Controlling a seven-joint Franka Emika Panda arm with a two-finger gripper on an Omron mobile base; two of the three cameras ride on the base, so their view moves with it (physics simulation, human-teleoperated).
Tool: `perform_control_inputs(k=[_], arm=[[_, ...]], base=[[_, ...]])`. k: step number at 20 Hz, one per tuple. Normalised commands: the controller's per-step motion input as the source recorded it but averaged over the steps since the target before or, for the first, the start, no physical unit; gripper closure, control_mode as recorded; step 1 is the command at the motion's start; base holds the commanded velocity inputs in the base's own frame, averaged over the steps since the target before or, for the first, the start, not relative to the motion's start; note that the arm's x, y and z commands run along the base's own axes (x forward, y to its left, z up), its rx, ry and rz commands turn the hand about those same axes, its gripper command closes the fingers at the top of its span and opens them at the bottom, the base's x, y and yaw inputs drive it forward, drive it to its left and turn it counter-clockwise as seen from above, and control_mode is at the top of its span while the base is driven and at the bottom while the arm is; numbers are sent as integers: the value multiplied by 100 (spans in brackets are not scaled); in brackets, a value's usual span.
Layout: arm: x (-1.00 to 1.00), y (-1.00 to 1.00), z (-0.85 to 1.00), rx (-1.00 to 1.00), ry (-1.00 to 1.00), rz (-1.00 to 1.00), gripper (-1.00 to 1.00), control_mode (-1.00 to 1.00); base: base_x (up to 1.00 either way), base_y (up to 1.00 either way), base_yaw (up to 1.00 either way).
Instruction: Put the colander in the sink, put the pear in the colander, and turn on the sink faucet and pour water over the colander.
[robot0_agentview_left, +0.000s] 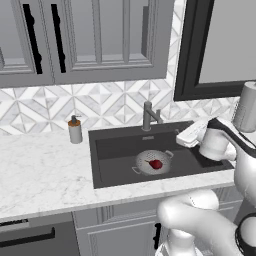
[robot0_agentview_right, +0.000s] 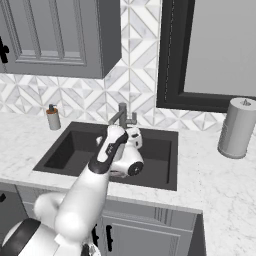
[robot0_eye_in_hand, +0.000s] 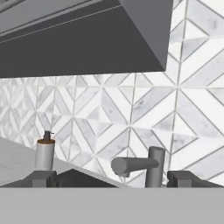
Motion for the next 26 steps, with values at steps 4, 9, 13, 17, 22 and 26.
perform_control_inputs(k=[4, 9, 13, 17, 22, 26], arm=[[33, -7, 11, 0, 0, -1, -100, -100], [17, -16, 4, 1, 0, 0, -100, -100], [1, -21, 0, 0, 0, 0, -100, -100], [4, -12, 1, 0, 0, 0, -100, -100], [9, -9, 13, 0, 0, 0, -100, -100], [6, -1, 6, 3, 0, 0, -100, -100]], base=[[0, 0, 0], [0, 0, 0], [0, 0, 0], [0, 0, 0], [0, 0, 0], [0, 0, 0]])
